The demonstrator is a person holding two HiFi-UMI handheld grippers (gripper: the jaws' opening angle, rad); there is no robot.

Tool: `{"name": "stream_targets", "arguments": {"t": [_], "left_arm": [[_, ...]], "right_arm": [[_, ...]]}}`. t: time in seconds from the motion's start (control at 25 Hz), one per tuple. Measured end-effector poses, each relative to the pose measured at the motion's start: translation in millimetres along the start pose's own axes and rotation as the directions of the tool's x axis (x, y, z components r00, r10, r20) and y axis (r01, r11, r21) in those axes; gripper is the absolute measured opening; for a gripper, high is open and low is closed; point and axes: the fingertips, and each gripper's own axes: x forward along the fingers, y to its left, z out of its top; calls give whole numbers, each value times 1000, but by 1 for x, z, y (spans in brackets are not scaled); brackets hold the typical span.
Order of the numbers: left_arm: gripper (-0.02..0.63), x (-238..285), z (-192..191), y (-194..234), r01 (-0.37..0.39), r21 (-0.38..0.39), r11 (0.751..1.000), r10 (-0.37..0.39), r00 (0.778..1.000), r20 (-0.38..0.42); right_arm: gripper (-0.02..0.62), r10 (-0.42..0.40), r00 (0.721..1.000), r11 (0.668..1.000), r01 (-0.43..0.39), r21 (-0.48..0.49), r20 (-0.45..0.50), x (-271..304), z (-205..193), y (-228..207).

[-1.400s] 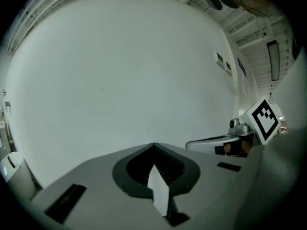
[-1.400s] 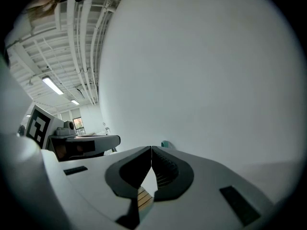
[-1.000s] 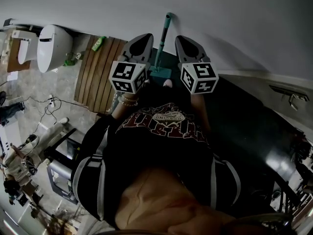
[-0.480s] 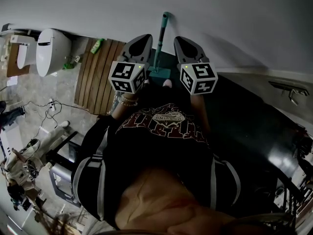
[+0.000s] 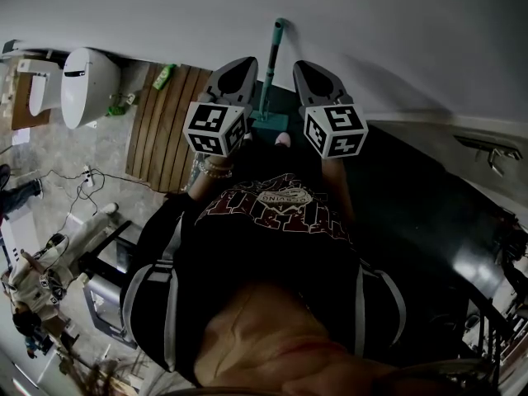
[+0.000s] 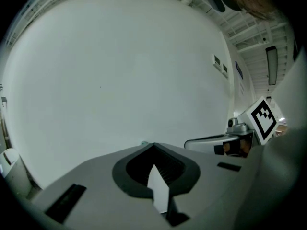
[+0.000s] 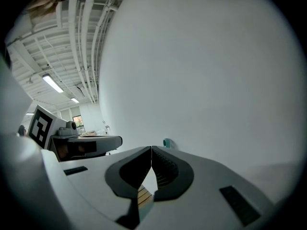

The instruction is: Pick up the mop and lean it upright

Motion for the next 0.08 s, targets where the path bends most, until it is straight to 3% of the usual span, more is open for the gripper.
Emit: {"name": "stream_targets", "arguments": {"t": [0.08], "left_arm": [[45,-1,1,0,0,1,1000,0,1000,0]], "right_arm": [[18,2,1000,1000,-2,-1,-2,0,1,1]]}}
